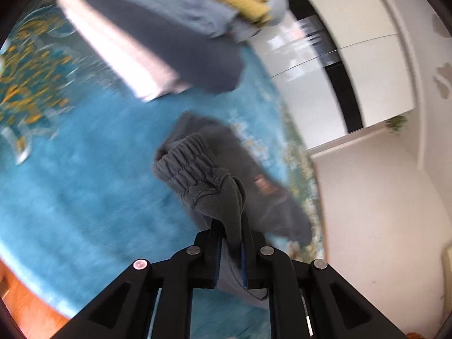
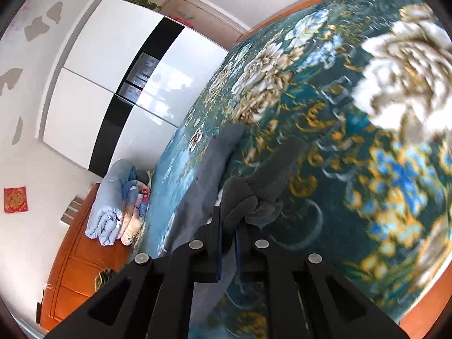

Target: Fold clothes

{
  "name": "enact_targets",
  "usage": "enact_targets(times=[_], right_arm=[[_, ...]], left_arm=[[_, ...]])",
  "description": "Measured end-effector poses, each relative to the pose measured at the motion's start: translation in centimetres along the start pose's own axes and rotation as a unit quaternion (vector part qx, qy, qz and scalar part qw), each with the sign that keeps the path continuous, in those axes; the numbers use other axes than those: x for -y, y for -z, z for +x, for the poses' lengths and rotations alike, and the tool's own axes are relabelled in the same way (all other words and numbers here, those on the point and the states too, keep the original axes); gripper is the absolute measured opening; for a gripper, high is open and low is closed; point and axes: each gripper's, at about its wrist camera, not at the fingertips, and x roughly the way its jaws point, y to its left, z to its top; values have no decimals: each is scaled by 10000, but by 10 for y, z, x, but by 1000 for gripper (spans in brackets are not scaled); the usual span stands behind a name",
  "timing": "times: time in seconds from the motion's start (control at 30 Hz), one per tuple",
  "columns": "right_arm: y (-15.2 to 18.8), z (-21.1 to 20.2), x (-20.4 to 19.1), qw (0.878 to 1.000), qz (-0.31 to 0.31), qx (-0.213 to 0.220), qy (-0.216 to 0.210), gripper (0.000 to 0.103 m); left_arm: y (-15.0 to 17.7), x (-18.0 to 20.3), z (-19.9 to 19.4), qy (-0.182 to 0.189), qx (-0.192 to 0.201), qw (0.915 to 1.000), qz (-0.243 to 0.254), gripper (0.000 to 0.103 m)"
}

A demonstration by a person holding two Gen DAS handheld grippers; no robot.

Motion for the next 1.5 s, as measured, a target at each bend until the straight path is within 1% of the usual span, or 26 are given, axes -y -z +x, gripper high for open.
enact_targets(times=[0.07, 0.13, 0.27, 0.33, 0.37, 0.43, 0.47, 0.57, 0.67, 0.7, 0.73, 0.77, 0.8, 0.83, 0.87, 0.9, 0.93, 0.97, 1.0, 1.1, 1.13, 1.2, 1.23, 1.3, 1.4, 1.5], right_arm=[[-14, 10, -20, 9996, -264, 25, 71, 7], [-25, 20, -36, 9990, -396, 17, 184, 7], [-62, 56, -71, 9967, -585, -27, 559, 7], [-82, 87, -94, 9937, -751, -139, 815, 7], [-89, 100, -101, 9932, -770, -199, 845, 7], [-104, 135, -115, 9913, -780, -373, 989, 7], [-112, 154, -122, 9900, -777, -461, 1083, 7], [-124, 206, -131, 9836, -846, -642, 1460, 7], [-126, 252, -124, 9792, -725, -777, 1729, 7], [-125, 263, -123, 9785, -735, -802, 1752, 7], [-123, 274, -121, 9778, -749, -825, 1776, 8], [-121, 283, -118, 9769, -804, -831, 1796, 8], [-119, 291, -115, 9770, -856, -845, 1759, 9], [-118, 295, -112, 9786, -862, -879, 1649, 15], [-116, 298, -108, 9801, -863, -910, 1538, 31], [-115, 297, -106, 9822, -830, -918, 1409, 40], [-114, 291, -104, 9856, -770, -883, 1221, 52], [-115, 284, -101, 9872, -763, -816, 1139, 54], [-116, 276, -97, 9885, -761, -745, 1071, 54], [-115, 255, -72, 9870, -726, -589, 1307, 60], [-114, 250, -62, 9865, -671, -571, 1382, 62], [-110, 251, -36, 9879, -238, -826, 1288, 63], [-106, 254, -27, 9884, -43, -939, 1193, 64], [-98, 260, -10, 9877, 335, -1155, 998, 66], [-91, 271, -9, 9897, 432, -1158, 728, 70], [-87, 283, -17, 9906, 279, -972, 916, 71]], left_arm=[[-11, 15, 5, 101, 177, 9997, 119, 11], [-23, 29, 15, 44, 311, 9994, 163, 11], [-43, 54, 42, -528, 602, 9967, 163, 14], [-49, 56, 57, -810, 740, 9940, 36, 15], [-51, 57, 65, -950, 808, 9922, -28, 15], [-57, 52, 82, -1163, 853, 9894, -167, 15], [-60, 49, 91, -1255, 856, 9881, -239, 17], [-69, 38, 119, -1530, 864, 9834, -455, 17], [-72, 29, 137, -1728, 805, 9804, -499, 18], [-73, 27, 140, -1722, 793, 9807, -473, 20], [-72, 25, 140, -1653, 785, 9822, -429, 26], [-71, 24, 141, -1584, 777, 9835, -386, 38], [-70, 23, 139, -1473, 782, 9854, -333, 46], [-67, 22, 135, -1322, 798, 9876, -276, 63], [-63, 22, 130, -1185, 813, 9894, -219, 71], [-58, 22, 122, -1077, 835, 9906, -129, 73], [-51, 22, 114, -1049, 855, 9908, -20, 75], [-44, 21, 106, -1092, 889, 9900, 89, 77], [-36, 19, 97, -1237, 947, 9876, 195, 79], [-18, 0, 83, -1789, 1004, 9785, 206, 81], [-15, -10, 84, -1823, 920, 9789, 64, 81], [-14, -32, 91, -1829, 685, 9798, -436, 81], [-14, -39, 94, -1747, 626, 9807, -615, 81], [-16, -38, 95, -1655, 706, 9817, -619, 81], [-23, -36, 105, -1611, 710, 9826, -589, 81], [-27, -35, 115, -1632, 765, 9813, -677, 81]])
